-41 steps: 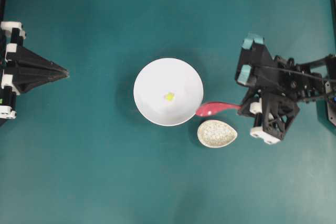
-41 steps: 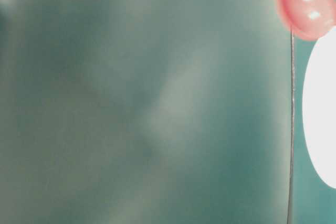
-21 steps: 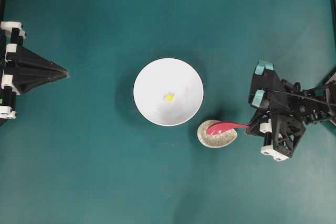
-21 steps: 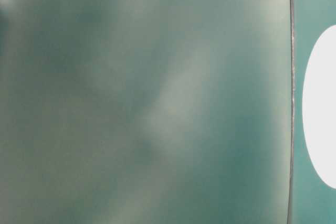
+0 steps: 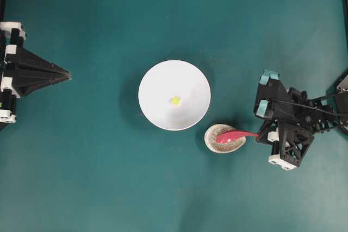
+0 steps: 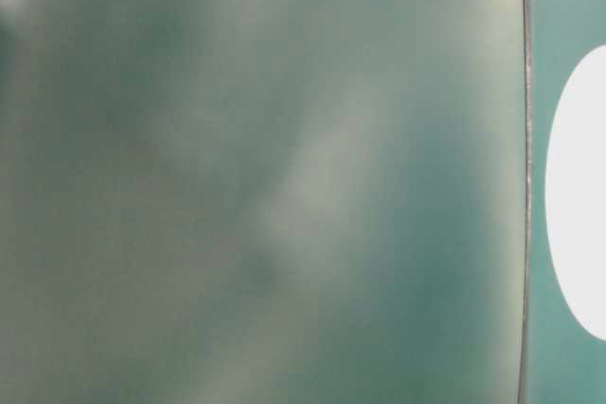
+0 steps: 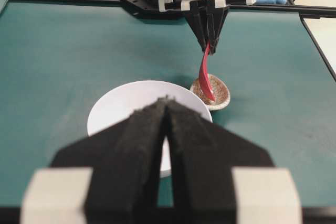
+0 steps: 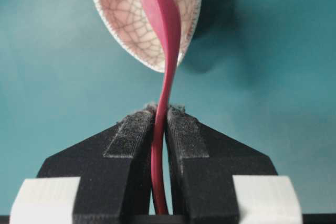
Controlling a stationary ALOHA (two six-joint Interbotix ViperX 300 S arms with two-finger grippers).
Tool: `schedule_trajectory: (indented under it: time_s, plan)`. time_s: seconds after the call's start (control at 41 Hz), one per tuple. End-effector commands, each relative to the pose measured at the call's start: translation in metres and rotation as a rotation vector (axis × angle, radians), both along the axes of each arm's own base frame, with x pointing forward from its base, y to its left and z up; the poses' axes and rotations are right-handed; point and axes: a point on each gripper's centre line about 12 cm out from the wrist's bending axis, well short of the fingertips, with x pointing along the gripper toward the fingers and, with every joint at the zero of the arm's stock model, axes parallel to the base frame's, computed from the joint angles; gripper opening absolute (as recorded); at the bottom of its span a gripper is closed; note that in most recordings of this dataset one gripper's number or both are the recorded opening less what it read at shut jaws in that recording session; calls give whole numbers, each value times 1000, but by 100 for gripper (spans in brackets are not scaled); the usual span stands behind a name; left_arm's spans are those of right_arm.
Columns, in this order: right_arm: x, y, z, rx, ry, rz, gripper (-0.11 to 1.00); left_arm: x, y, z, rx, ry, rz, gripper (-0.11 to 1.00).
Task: Scoop the yellow hexagonal prism block from the bowl with a spoon using the right arm.
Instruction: 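Lift the pink spoon out of the bowl and move it right to the spoon rest, then lower the spoon into the speckled rest and open the right gripper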
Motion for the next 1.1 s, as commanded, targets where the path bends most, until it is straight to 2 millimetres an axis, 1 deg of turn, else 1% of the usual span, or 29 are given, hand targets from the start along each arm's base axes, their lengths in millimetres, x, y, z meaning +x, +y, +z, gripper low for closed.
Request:
schedule_trajectory:
  time_s: [0.0,0.049,0.195,0.292,0.414,0.585,0.682,0.829,0.951,1.072]
  plan:
    - [4,2,7,5,-35,4,13,3,0,13,5,-38,1,1]
    - [3,2,7,6,-36,6,19,3,0,13,5,-40,1,2]
    - [1,1,8,-8,-43,19,46,3,0,16,6,-58,-1,2]
    - [0,-1,8,-34,-54,42,57,3,0,17,4,-64,-1,2]
    - [2,-2,12,-71,-115,81,56,3,0,16,5,-61,1,2]
    - [8,-1,24,-106,-314,161,56,3,0,16,5,-61,1,2]
    - [9,2,26,-112,-409,203,56,3,0,16,5,-58,1,1]
    - [7,-2,22,-98,-498,214,56,3,0,16,6,-60,-1,2]
    - [1,-7,18,-96,-558,216,56,3,0,16,4,-60,-1,2]
    - [-3,-9,19,-91,-649,222,56,3,0,16,5,-61,1,1]
